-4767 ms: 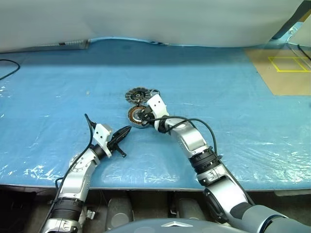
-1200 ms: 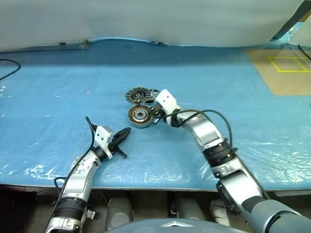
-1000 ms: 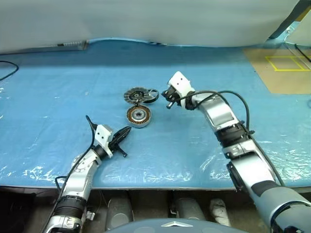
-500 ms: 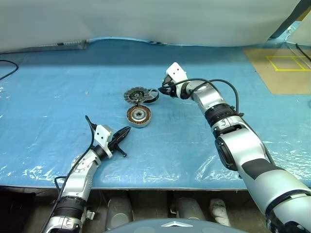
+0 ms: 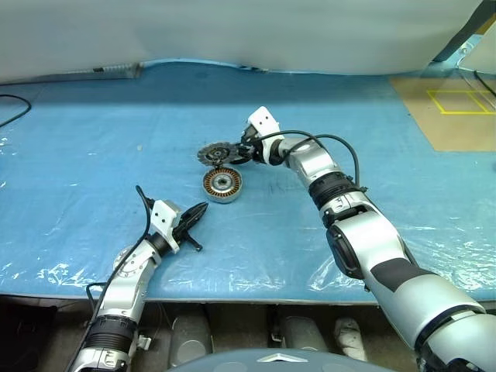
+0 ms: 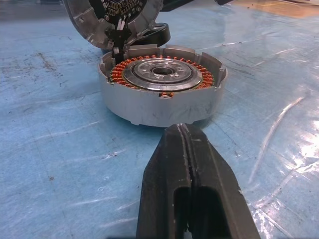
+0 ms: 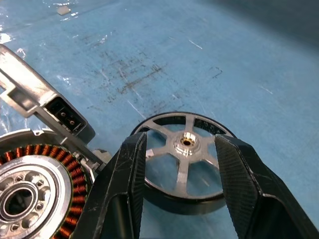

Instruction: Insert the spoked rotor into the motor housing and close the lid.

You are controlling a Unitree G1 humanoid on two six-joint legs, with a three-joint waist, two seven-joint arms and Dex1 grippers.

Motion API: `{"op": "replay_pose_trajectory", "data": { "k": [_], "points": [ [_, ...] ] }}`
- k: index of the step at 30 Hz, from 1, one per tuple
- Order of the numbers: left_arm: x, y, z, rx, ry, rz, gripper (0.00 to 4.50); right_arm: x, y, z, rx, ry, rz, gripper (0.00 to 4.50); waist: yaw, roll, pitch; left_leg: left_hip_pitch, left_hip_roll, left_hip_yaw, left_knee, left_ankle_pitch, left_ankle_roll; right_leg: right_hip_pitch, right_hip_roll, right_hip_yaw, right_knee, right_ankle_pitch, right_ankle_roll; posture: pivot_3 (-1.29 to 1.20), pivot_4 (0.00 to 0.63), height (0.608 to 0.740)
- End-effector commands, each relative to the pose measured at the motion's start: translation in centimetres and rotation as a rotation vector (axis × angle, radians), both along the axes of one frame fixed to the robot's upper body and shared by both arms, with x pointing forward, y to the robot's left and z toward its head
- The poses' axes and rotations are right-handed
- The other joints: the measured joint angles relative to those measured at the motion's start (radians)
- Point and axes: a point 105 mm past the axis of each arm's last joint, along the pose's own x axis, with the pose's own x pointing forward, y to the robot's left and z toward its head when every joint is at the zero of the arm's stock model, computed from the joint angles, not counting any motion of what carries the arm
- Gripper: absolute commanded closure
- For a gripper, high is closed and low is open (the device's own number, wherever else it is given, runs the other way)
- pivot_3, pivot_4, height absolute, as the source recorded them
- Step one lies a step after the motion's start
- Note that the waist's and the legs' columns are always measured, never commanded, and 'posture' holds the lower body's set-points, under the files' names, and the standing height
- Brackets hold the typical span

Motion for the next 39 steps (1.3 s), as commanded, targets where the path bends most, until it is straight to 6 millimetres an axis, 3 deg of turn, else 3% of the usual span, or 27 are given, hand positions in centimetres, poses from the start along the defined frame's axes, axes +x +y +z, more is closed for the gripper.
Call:
{"op": "replay_pose_trajectory", "data": {
  "k": [1,13,18,23,26,31,39],
  "points": [
    [0.1,0.1,0.6,-0.002,-0.033,0.0,4.5,-0.1,0.0,0.3,0.002,-0.017,0.003,2.25,0.0,0.0,0.0,0.0,0.0,0.0,0.0,0.0,0.0,0.0,0.0,0.0,0.0,0.0,0.0,0.0,0.15,0.74],
    [0.2,0.2,0.1,-0.003,-0.033,-0.008,4.5,-0.4,-1.2,-1.9,-0.035,0.035,-0.032,2.25,0.0,0.0,0.0,0.0,0.0,0.0,0.0,0.0,0.0,0.0,0.0,0.0,0.0,0.0,0.0,0.0,0.15,0.74],
    [0.2,0.2,0.0,-0.005,-0.032,-0.007,4.5,0.0,-1.3,-1.0,0.008,0.02,-0.058,2.25,0.0,0.0,0.0,0.0,0.0,0.0,0.0,0.0,0.0,0.0,0.0,0.0,0.0,0.0,0.0,0.0,0.15,0.74],
    [0.1,0.3,0.0,-0.003,-0.032,-0.002,4.5,0.0,-1.6,-1.5,-0.026,0.027,-0.057,2.25,0.0,0.0,0.0,0.0,0.0,0.0,0.0,0.0,0.0,0.0,0.0,0.0,0.0,0.0,0.0,0.0,0.15,0.74],
    [0.1,0.3,0.1,-0.002,-0.033,0.002,4.5,-0.3,-1.5,-2.3,-0.05,0.035,-0.049,2.9,0.0,0.0,0.0,0.0,0.0,0.0,0.0,0.0,0.0,0.0,0.0,0.0,0.0,0.0,0.0,0.0,0.15,0.74],
    [0.0,0.4,0.2,-0.002,-0.035,0.006,4.5,-0.6,-1.4,-3.2,-0.076,0.049,-0.039,4.49,0.0,0.0,0.0,0.0,0.0,0.0,0.0,0.0,0.0,0.0,0.0,0.0,0.0,0.0,0.0,0.0,0.15,0.74],
    [0.0,0.3,0.6,-0.004,-0.039,0.008,4.5,-0.9,-1.7,-4.1,-0.102,0.05,-0.038,4.49,0.0,0.0,0.0,0.001,0.0,0.0,0.0,0.0,0.0,0.0,0.0,0.0,0.0,0.0,0.0,0.0,0.15,0.74]
  ]
}}
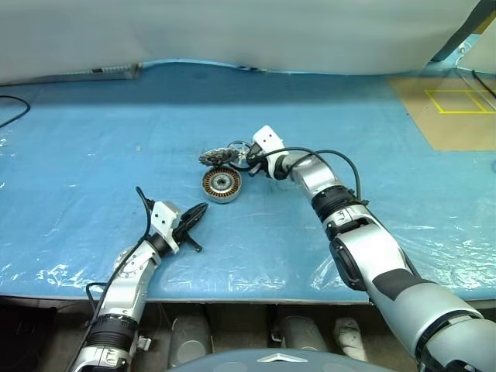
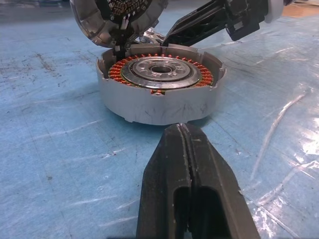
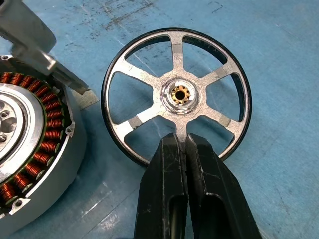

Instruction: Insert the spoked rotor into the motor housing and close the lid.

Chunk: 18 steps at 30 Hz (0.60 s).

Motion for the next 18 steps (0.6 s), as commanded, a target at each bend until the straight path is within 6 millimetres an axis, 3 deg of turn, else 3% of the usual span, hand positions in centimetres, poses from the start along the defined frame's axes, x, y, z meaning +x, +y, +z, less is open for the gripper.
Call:
{"op": "replay_pose_trajectory", "data": {
  "k": [1,5,9,13,18],
  "points": [
    [0.0,0.1,0.9,-0.004,-0.03,0.007,4.5,-0.1,-0.2,-0.3,-0.016,-0.005,0.002,4.49,0.0,0.0,0.0,0.0,0.0,0.0,0.0,0.0,0.0,0.0,0.0,0.0,0.0,0.0,0.0,0.0,0.15,0.74],
    [0.0,0.1,1.2,-0.006,-0.033,0.006,4.5,0.8,-2.8,1.6,-0.006,-0.055,-0.054,4.49,0.003,0.0,0.0,0.0,0.0,0.0,0.0,0.0,0.0,0.0,0.0,0.0,0.0,0.0,0.0,0.0,0.15,0.74],
    [0.0,0.0,1.4,-0.007,-0.033,0.003,4.5,0.7,-5.4,2.3,-0.04,-0.083,-0.062,4.49,0.015,0.0,0.0,-0.002,-0.001,0.0,0.0,0.0,0.0,0.0,-0.001,0.0,-0.001,0.0,0.0,0.0,0.15,0.74],
    [0.1,-0.2,1.6,-0.006,-0.032,-0.012,4.5,-1.6,-8.5,2.5,-0.123,-0.095,0.029,4.49,0.025,0.0,0.0,-0.001,0.0,0.0,-0.001,0.0,0.0,0.0,0.0,0.0,-0.001,0.0,0.0,0.0,0.15,0.74],
    [0.1,-0.3,1.8,-0.004,-0.03,-0.024,4.5,-6.0,-9.6,2.5,-0.192,-0.061,0.207,4.49,0.024,0.0,0.0,0.0,0.0,0.0,-0.001,0.0,0.0,0.0,0.001,0.0,-0.001,0.0,0.0,0.0,0.15,0.74]
  ]
}}
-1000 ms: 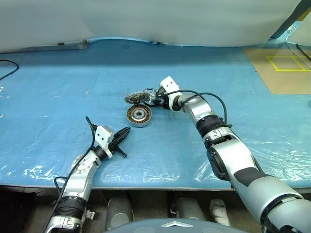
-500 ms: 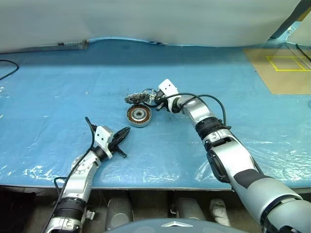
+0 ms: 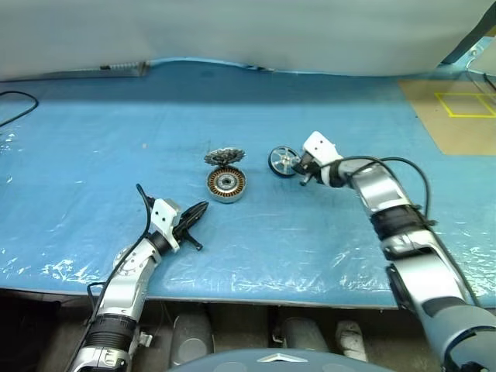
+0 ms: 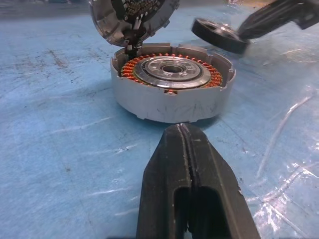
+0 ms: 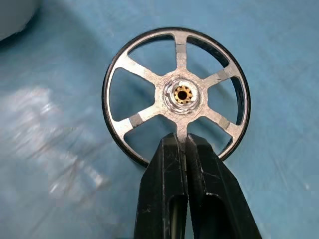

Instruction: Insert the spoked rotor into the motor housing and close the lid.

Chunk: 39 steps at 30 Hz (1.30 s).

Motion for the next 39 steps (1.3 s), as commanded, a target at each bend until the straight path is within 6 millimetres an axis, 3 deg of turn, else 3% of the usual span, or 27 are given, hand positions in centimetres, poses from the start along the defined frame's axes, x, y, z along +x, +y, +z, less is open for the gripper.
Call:
{"op": "replay_pose_trajectory", "data": {
  "k": [1,4,7,16,25,39],
  "points": [
    [0.0,-0.1,1.2,-0.002,-0.04,-0.016,4.5,-2.6,1.3,1.9,-0.012,-0.022,0.17,4.49,-0.002,0.0,0.0,0.001,0.0,0.0,0.0,0.0,0.0,0.0,0.0,0.0,0.0,0.0,0.0,0.0,0.15,0.74],
    [-0.1,-0.2,1.3,0.0,-0.038,-0.032,4.5,-4.5,1.4,2.3,-0.02,-0.011,0.26,4.49,-0.001,0.0,0.0,0.001,0.0,0.0,0.001,-0.002,0.004,0.0,0.0,0.001,0.001,0.0,0.0,0.0,0.15,0.74],
    [0.0,-0.3,1.4,0.003,-0.039,-0.04,4.5,-5.4,2.6,2.9,-0.009,-0.024,0.319,4.49,-0.002,0.0,0.0,0.002,0.0,0.0,0.001,-0.002,0.004,0.0,0.0,0.002,0.001,0.0,0.0,0.0,0.15,0.74],
    [-0.1,0.5,1.0,0.009,-0.042,-0.024,4.5,-6.3,9.6,3.8,0.112,-0.064,0.414,4.49,-0.001,0.0,0.0,0.001,-0.001,0.0,0.001,-0.002,0.004,0.0,0.0,0.002,0.0,0.0,0.0,0.0,0.15,0.74],
    [-0.1,0.9,1.0,0.027,-0.077,0.007,4.5,-5.4,13.7,4.5,0.167,-0.093,0.434,4.49,-0.001,0.0,0.0,0.001,-0.001,0.0,0.0,0.0,0.0,0.0,0.0,0.002,0.0,0.0,0.0,0.0,0.15,0.74],
    [0.1,0.9,1.4,0.032,-0.098,0.02,4.5,-3.6,14.6,3.0,0.159,-0.101,0.41,4.49,-0.002,0.0,0.0,0.001,-0.001,0.0,0.0,0.0,-0.001,0.0,0.0,0.001,0.0,0.0,0.0,0.0,0.15,0.74]
  ]
}}
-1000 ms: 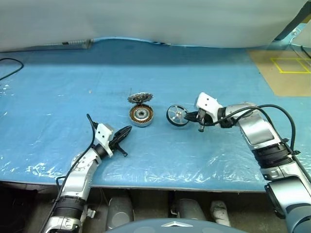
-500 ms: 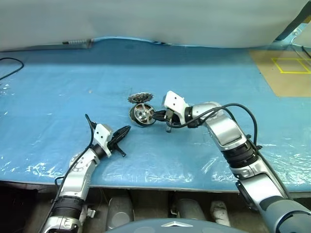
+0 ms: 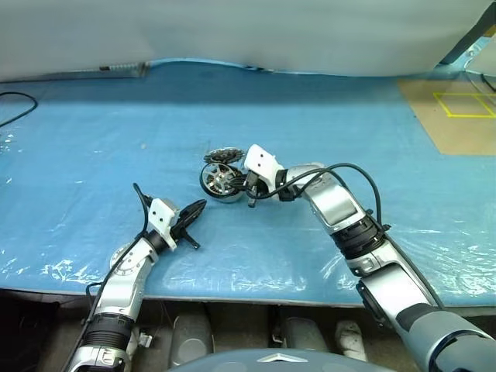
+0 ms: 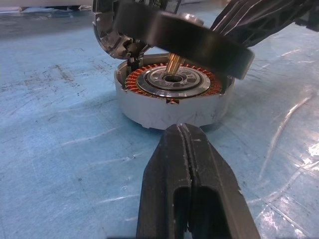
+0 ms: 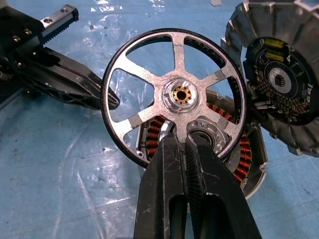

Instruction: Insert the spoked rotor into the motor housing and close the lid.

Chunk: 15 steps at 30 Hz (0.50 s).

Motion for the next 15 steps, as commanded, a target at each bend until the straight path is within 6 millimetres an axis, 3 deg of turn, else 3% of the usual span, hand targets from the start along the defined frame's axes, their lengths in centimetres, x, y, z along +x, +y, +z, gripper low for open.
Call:
{"op": "replay_pose_trajectory", "data": {
  "k": [1,15],
  "points": [
    [0.1,0.3,1.1,0.004,-0.05,0.011,4.5,0.4,0.4,1.6,0.016,-0.068,0.017,4.49,0.0,0.0,0.0,0.0,0.0,0.0,0.0,0.0,0.0,0.0,0.0,0.0,0.0,0.0,0.0,0.0,0.15,0.74],
    [0.0,0.1,1.1,0.004,-0.04,0.004,4.5,0.7,-0.8,0.9,-0.025,-0.073,-0.005,4.49,0.0,0.0,0.0,0.0,0.0,0.0,0.0,0.0,0.0,0.0,0.0,0.0,0.0,0.0,0.0,0.0,0.15,0.74]
  ]
}}
